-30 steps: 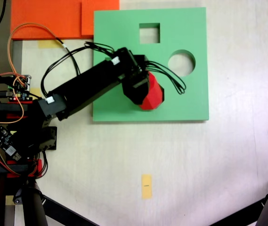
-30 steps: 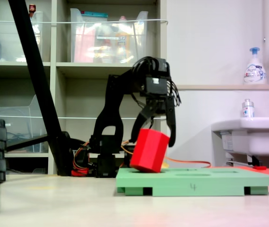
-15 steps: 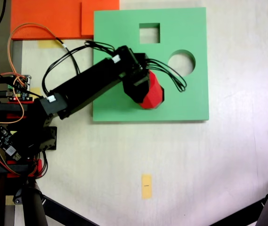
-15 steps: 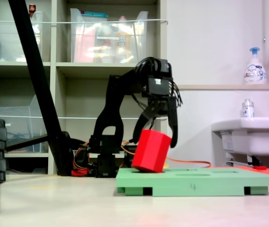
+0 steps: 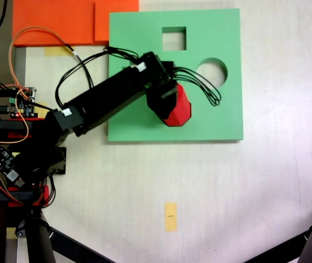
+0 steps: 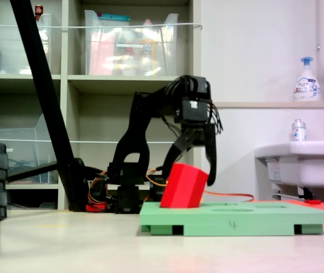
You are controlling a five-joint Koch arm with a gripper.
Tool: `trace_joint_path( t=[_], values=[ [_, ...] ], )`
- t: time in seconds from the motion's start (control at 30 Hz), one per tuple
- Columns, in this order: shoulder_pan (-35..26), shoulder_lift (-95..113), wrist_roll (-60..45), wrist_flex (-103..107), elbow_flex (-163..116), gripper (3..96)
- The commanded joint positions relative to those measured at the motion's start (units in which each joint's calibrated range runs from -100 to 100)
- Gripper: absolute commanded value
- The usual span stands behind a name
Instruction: Put the octagonal pillar block into the corresponding hole
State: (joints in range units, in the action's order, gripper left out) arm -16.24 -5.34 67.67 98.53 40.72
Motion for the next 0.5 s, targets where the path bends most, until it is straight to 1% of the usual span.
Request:
trace_joint_path(
  t=[0.03,0.33,0.5],
  values=[
    [-0.6,-0.9,0.2,1.5,5.0,25.3],
    [-0.1,-4.2,0.0,1.5,5.0,25.7],
    [0.4,-4.2,-0.9,1.5,5.0,28.3]
  ],
)
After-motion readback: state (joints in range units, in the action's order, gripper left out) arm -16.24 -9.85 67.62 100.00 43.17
